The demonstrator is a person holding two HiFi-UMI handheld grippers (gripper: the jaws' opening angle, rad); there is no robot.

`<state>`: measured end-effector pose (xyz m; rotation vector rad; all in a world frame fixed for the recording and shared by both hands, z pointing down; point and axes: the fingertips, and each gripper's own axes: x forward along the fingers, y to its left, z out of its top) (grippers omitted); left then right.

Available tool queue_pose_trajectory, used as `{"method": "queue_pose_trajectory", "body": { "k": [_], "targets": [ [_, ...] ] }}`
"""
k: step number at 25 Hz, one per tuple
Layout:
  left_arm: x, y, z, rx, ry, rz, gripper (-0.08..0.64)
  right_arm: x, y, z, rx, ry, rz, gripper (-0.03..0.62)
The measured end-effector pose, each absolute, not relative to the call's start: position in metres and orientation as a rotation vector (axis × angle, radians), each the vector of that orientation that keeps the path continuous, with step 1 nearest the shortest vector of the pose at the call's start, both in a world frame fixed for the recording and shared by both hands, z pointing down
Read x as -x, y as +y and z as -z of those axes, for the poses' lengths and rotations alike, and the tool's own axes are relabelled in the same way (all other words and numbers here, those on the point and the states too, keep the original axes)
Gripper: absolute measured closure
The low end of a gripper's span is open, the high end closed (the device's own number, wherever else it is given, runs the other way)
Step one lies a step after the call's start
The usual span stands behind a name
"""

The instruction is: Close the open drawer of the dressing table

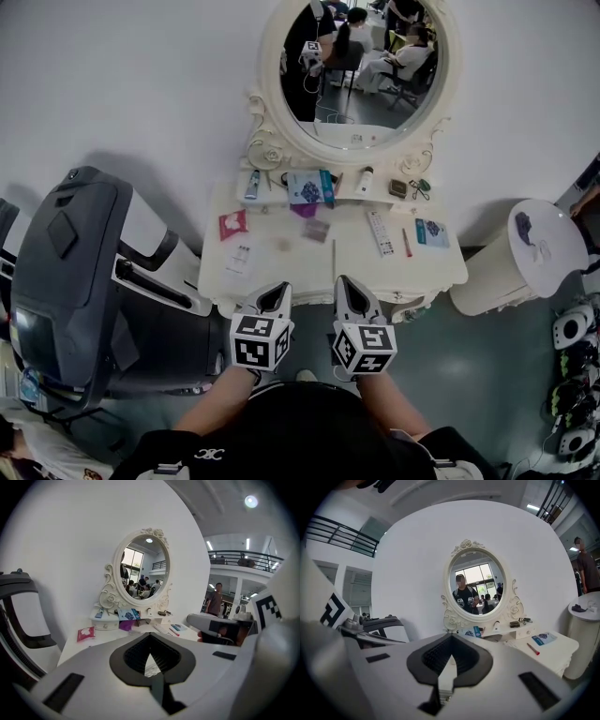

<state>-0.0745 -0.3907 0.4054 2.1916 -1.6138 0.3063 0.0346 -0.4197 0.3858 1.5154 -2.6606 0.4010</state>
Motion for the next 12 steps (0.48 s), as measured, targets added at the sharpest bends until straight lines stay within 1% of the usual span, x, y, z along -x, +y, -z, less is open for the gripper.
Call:
{"method": "queue_pose_trajectory", "body": {
  "k": [12],
  "targets": [
    [0.068, -0.383, -0.408, -2.227, -1.556, -0.327, 0.56, -0.038, -0.403, -0.393, -1.555, -2.629, -0.44, 0.583]
  ]
}}
